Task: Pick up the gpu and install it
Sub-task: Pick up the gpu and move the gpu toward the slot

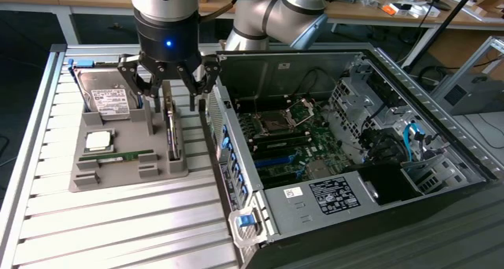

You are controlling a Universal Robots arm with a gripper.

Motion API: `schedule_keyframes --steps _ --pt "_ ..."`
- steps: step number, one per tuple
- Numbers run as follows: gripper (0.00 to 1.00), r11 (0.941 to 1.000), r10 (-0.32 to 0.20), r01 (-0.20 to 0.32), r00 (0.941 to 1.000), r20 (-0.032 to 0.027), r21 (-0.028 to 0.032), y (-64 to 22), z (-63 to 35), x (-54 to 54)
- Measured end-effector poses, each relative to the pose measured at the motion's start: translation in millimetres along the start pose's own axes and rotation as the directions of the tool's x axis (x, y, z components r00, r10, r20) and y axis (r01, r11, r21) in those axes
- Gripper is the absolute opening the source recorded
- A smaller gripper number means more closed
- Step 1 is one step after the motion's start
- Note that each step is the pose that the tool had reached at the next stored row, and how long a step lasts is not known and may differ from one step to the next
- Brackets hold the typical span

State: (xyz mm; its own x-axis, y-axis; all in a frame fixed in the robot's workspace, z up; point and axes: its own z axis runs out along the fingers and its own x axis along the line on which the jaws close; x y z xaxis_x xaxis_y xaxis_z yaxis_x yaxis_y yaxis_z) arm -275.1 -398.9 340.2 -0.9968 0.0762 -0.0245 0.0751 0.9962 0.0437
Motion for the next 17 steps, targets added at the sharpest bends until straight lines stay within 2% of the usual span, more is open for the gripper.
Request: schedule_keyframes --steps 17 --pt "0.6 1.0 0.0 0.0 1.0 0.0 -0.0001 -0.2 5.1 0.1"
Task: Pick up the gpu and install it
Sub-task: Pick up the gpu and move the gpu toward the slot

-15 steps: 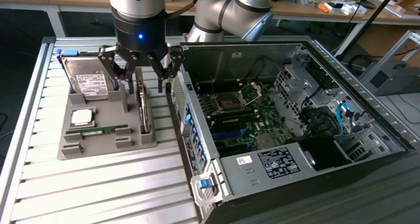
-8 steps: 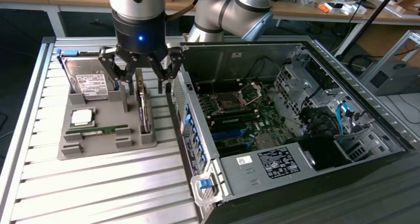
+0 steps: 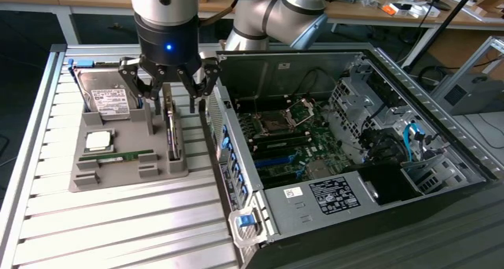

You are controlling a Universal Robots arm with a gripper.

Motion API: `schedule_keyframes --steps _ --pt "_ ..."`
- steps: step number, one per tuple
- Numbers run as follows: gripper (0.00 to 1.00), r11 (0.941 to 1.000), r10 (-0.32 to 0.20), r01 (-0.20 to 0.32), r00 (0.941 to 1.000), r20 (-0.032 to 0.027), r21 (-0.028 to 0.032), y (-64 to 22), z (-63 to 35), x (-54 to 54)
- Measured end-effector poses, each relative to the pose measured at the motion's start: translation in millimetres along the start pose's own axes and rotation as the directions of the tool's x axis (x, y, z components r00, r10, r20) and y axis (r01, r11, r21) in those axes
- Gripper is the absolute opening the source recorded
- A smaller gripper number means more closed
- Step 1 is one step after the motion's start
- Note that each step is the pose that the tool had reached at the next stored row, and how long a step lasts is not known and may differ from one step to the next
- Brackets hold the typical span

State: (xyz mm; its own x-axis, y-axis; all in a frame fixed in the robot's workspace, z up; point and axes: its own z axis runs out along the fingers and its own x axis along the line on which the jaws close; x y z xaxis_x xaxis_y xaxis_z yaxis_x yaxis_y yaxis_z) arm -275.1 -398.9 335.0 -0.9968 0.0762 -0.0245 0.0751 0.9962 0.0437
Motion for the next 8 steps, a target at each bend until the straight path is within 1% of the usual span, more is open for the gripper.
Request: schedule_keyframes --steps 3,5,8 --pt "0.6 1.0 0.0 0.0 1.0 -0.0001 0.0001 0.0 0.4 0.0" --pt "0.6 1.0 0.0 0.0 1.0 0.0 0.0 -0.2 3.6 0.1" --pt "0.6 1.0 0.0 0.0 1.0 -0.0001 0.0 -0.2 4.8 0.1"
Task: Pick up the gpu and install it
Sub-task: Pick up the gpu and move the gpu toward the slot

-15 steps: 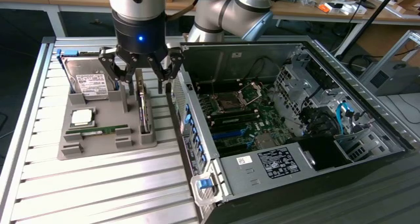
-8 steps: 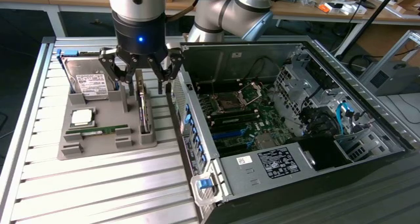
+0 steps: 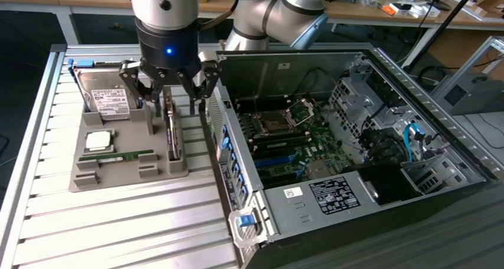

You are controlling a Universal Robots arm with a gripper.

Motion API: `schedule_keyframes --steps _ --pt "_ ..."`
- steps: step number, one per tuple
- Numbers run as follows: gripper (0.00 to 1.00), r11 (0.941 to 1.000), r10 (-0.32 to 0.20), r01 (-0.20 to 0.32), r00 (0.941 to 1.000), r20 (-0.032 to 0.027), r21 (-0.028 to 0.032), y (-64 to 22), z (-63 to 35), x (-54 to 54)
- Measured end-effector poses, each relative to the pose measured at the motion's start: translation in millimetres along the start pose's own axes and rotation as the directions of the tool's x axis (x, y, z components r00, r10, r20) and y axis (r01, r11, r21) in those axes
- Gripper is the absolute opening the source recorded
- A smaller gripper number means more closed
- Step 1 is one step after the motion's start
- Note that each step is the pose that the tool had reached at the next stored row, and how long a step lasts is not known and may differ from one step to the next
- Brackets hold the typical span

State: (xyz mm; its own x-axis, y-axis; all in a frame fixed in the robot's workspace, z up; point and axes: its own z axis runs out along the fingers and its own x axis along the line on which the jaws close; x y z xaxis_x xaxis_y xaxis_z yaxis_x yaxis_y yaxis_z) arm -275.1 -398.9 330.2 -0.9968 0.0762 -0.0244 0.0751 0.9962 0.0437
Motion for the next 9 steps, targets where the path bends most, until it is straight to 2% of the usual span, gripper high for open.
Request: schedule_keyframes --steps 9 --pt "0.6 1.0 0.0 0.0 1.0 0.0001 -0.0001 -0.2 3.8 0.1"
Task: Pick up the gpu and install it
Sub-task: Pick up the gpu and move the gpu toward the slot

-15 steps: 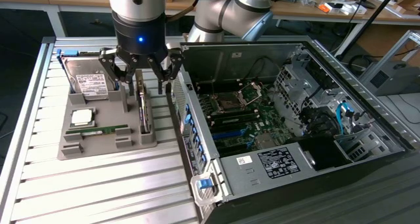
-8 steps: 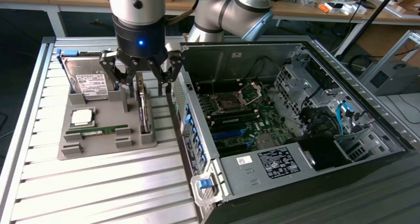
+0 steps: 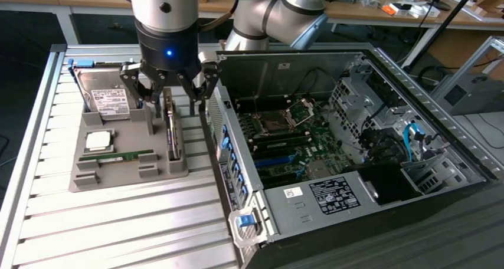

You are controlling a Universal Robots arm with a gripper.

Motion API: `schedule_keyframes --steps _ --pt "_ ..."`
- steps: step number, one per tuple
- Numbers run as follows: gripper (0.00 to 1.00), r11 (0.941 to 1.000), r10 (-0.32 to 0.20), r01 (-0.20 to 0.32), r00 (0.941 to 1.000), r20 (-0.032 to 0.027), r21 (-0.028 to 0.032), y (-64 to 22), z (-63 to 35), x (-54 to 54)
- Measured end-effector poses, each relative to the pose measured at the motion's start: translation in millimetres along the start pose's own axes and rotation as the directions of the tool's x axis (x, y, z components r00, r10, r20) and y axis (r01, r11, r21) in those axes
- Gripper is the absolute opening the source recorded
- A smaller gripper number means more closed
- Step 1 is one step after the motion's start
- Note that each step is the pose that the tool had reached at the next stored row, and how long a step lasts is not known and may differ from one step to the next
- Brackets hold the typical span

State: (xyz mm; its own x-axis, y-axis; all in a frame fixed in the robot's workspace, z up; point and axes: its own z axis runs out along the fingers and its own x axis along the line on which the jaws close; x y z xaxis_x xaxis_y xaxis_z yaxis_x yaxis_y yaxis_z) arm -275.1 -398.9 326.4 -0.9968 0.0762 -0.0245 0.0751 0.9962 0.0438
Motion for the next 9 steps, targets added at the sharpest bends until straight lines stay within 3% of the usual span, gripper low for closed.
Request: schedule_keyframes --steps 9 --pt "0.6 1.0 0.0 0.0 1.0 0.0 0.0 3.6 6.1 0.4"
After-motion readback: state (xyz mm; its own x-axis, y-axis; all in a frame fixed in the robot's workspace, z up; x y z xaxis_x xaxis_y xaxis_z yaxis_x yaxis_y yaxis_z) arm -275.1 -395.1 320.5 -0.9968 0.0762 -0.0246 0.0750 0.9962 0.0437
